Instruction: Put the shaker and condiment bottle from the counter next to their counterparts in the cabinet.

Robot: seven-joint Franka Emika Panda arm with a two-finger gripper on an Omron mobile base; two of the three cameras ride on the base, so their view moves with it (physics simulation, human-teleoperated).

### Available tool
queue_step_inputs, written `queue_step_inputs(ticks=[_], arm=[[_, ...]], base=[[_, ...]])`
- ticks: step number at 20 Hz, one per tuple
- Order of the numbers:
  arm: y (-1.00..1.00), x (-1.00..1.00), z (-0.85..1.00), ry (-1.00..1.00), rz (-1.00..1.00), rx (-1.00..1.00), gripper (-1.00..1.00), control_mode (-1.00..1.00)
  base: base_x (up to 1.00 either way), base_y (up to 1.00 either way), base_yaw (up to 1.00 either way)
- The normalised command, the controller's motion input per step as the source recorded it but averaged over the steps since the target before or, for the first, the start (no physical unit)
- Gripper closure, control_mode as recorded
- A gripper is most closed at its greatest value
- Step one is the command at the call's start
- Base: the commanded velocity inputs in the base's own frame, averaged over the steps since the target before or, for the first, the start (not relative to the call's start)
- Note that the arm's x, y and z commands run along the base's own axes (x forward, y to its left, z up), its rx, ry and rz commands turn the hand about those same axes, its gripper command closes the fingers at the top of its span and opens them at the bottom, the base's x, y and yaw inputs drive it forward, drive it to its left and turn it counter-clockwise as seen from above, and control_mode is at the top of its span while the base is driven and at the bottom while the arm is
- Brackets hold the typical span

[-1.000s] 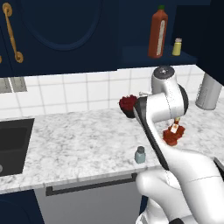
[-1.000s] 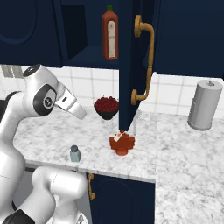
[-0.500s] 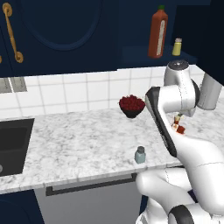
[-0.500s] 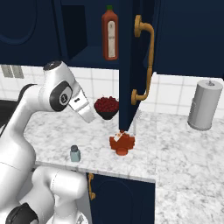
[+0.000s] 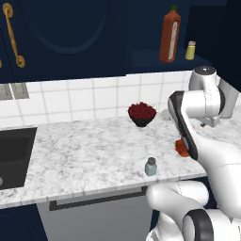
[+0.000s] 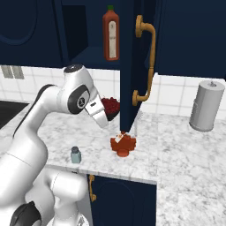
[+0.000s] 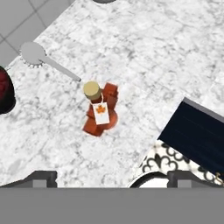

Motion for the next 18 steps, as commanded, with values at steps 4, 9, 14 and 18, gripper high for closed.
queue_step_inputs(ticks=[4,9,14,18], arm=[[-0.15,0.01,-0.25,0.00,-0.14,-0.01,-1.00,-1.00],[0.00,0.00,-0.05,-0.09,-0.16,-0.01,-1.00,-1.00],[0.05,0.00,-0.07,-0.12,-0.16,-0.06,-1.00,-1.00],[0.17,0.00,-0.20,-0.16,-0.24,-0.20,-1.00,-1.00]], base=[[0.00,0.00,0.00],[0.00,0.00,0.00],[0.00,0.00,0.00],[0.00,0.00,0.00]])
